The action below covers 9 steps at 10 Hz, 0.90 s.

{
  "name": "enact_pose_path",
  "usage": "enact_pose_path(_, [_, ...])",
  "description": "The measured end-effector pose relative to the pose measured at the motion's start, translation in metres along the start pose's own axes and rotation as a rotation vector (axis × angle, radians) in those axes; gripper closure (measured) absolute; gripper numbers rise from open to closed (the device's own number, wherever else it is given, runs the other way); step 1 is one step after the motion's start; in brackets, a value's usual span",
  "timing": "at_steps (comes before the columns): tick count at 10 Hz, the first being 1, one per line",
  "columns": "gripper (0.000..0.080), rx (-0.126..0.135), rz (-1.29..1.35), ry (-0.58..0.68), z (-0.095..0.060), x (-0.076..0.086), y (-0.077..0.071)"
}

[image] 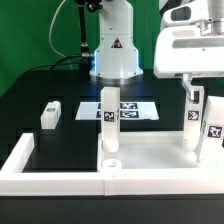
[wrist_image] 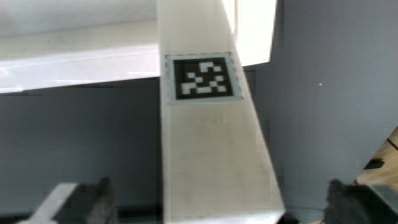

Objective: Assemble desk

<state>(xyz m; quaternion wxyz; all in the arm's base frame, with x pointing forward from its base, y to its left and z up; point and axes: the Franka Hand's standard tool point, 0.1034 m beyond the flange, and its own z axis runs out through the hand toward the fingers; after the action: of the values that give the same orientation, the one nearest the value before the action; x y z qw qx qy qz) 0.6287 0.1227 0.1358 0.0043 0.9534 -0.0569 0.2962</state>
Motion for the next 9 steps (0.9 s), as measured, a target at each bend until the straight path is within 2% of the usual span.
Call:
enact_pose_path(2, [0.0158, 0.0, -0.007, 0.0, 0.0, 0.0, 0.0])
enact_pose_path(6, [0.0151, -0.003, -0.027, -0.006, 0.0, 0.0, 0.001])
enact_pose_path(7, [0.0151, -0.019, -0.071, -0.075, -0.001, 0.005, 0.012])
enact_pose_path(8, [0.0151, -0.009, -0.051, -0.087, -0.007, 0.016, 0.014])
enact_pose_path(9, [0.0151, -0.017, -0.052, -0.145, -0.004, 0.013, 0.015])
